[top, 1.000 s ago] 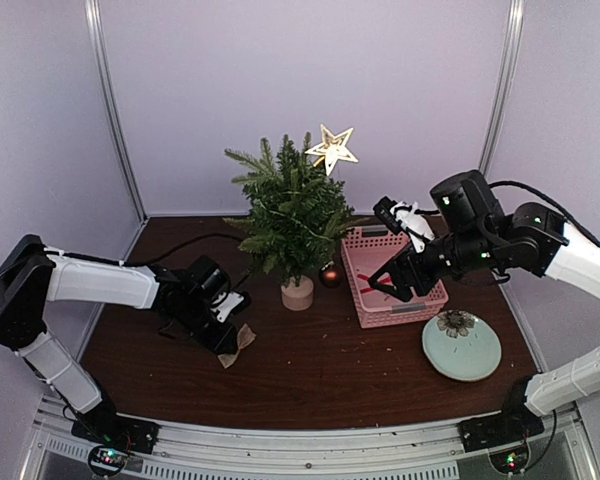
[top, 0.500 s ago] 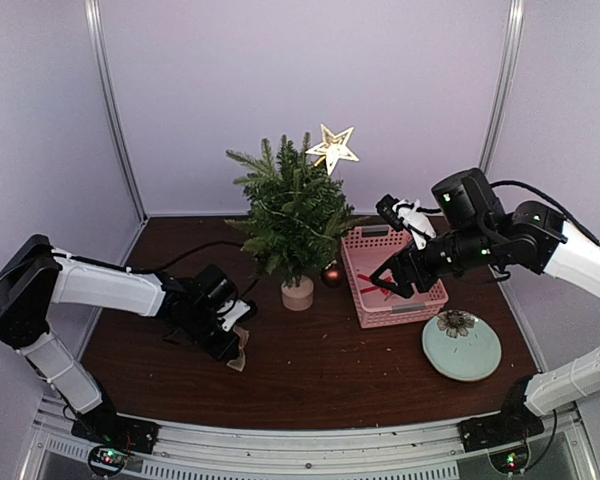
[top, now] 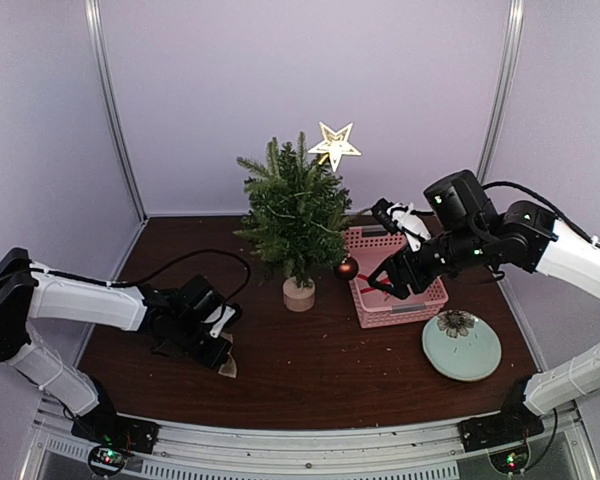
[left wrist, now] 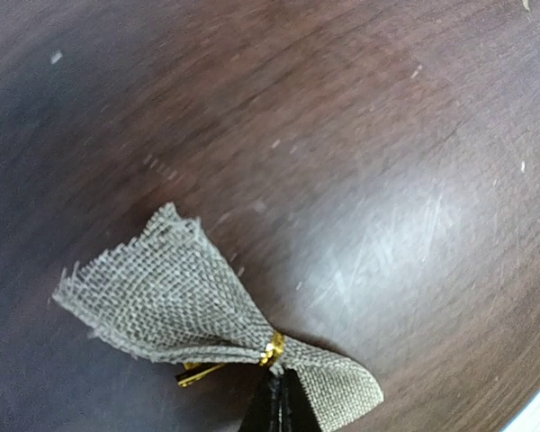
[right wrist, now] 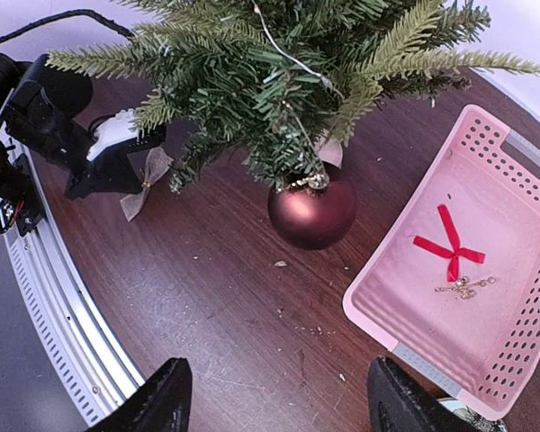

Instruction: Decorate the small christmas tree

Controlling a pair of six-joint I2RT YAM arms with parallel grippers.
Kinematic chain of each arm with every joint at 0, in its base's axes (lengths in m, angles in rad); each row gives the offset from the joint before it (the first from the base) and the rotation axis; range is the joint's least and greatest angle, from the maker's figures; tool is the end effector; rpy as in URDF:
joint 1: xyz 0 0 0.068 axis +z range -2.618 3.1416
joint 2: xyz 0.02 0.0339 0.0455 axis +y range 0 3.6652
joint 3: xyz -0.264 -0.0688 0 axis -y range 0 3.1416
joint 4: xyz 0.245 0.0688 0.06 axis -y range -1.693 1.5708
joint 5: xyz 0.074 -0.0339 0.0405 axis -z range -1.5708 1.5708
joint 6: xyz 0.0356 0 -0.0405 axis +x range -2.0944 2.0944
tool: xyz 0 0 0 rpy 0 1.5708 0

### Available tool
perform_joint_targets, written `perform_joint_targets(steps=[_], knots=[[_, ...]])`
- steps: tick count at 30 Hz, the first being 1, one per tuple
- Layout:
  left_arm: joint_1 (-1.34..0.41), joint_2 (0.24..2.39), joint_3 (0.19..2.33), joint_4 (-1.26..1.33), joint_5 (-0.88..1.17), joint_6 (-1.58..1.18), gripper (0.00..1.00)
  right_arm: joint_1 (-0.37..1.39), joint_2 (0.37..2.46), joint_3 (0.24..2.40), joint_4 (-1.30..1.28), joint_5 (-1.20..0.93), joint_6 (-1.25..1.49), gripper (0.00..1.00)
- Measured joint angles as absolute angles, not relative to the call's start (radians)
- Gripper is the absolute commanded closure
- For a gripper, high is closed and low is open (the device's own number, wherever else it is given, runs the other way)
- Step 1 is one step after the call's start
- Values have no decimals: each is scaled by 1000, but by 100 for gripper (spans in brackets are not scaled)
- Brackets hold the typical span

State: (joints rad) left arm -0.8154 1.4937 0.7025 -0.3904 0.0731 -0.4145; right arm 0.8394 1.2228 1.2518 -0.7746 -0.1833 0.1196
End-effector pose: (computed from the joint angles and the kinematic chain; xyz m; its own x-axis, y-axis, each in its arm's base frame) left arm 0.1737 -0.1882 0.1433 -0.8806 0.3493 -0.3201 0.4265 0.8786 -0.2147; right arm 0.1643 0.1928 0.3548 -0.5479 -0.4348 -0.7147 -0.7613 0.6133 0.2104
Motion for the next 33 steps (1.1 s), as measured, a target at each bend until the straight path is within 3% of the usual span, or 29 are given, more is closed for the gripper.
perform_joint_targets(steps=[9,13,19,33], knots=[[-813,1191,634,-451,22,-554,100,836,1229,1253,-772,-184,120,31],[-809,1062,728,-513,-18,-604,100,825,1229,1254,-772,-187,120,31],[-809,1050,1004,-521,-79,-688,100,817,1229,1256,-772,-187,126,31],[-876,1205,1222,-387,-132,-669,100,812,1229,1258,-771,-203,131,31]])
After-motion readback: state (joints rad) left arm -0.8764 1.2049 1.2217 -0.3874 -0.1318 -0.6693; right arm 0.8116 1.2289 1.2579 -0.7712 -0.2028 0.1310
